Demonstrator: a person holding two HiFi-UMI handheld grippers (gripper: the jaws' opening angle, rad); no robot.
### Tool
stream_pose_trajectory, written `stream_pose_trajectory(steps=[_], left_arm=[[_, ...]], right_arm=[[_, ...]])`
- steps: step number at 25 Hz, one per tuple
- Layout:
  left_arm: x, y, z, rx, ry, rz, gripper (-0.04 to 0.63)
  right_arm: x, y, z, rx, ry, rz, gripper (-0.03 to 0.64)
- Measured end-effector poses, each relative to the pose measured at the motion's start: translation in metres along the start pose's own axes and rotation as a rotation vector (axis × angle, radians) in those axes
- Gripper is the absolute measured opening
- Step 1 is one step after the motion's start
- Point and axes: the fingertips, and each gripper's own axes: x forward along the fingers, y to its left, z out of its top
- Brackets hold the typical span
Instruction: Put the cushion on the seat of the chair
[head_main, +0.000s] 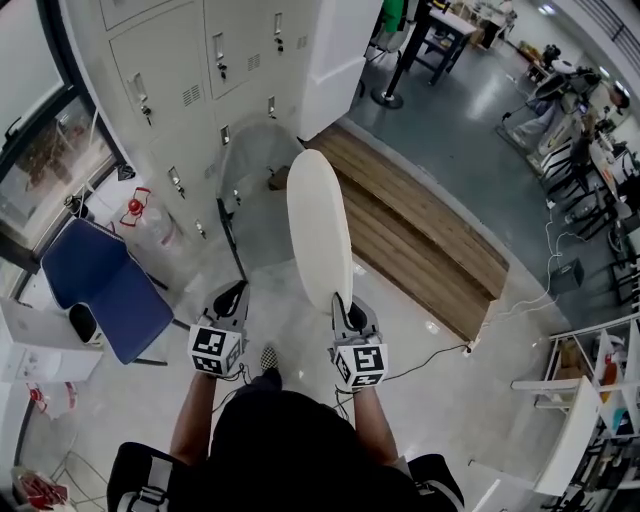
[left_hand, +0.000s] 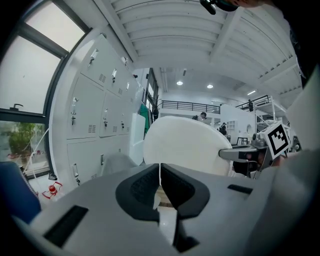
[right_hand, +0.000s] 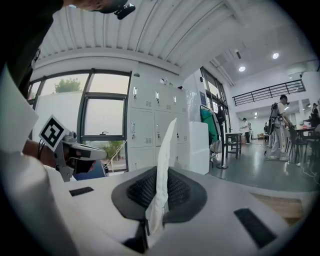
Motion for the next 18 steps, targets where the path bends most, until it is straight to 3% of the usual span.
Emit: stream_pose_trajectory(steps=[8,18], left_arm=[[0.039,0.071,0.008,-0.013,0.0,0.017,0.025],[0.053,0.125,-0.003,-0.065,0.021,0.08,0.025]], right_arm=[[0.084,0.01,0.001,0.02,0.029,0.021,0.048],[0.154,0.026,-0.005,0.04,0.077,0.101,0.048]])
